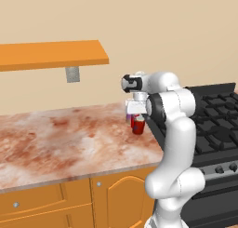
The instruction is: Four empty soda cans are scattered around the kitchen. Gather all the cans and cluster them next to the stove for recycling.
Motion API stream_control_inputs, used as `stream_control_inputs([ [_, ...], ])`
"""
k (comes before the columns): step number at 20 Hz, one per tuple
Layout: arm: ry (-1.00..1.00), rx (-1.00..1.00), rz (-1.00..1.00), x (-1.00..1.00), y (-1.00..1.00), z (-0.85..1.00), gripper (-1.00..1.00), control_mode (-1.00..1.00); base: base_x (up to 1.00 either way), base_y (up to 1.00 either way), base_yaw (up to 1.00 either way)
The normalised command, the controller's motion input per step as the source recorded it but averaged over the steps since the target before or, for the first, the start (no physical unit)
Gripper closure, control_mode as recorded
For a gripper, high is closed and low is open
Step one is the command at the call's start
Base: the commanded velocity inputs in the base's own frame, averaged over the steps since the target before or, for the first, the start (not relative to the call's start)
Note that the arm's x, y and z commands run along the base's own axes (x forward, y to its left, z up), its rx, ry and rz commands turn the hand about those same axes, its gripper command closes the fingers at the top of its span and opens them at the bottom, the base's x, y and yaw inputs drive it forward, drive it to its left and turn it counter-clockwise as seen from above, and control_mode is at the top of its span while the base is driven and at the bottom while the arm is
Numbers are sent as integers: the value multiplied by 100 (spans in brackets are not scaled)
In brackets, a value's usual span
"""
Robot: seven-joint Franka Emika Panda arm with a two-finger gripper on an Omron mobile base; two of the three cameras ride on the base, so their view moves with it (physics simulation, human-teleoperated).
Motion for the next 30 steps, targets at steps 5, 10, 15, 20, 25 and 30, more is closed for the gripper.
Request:
stream_control_inputs([
  [5, -5, 0, 0, -17, 1, 44, -100, -100, 0, 0, 0],
  [10, -12, 0, 0, -53, 0, 44, -100, -100, 0, 0, 0],
  [15, -15, 0, 0, -73, -12, 33, -100, -100, 0, 0, 0],
  [20, -31, 0, 0, -62, -6, 25, -100, -100, 0, 0, 0],
  [25, -31, 0, -2, -75, -8, 28, -100, -100, 0, 0, 0],
  [30, -18, 0, -7, -76, -12, 45, -100, -100, 0, 0, 0],
])
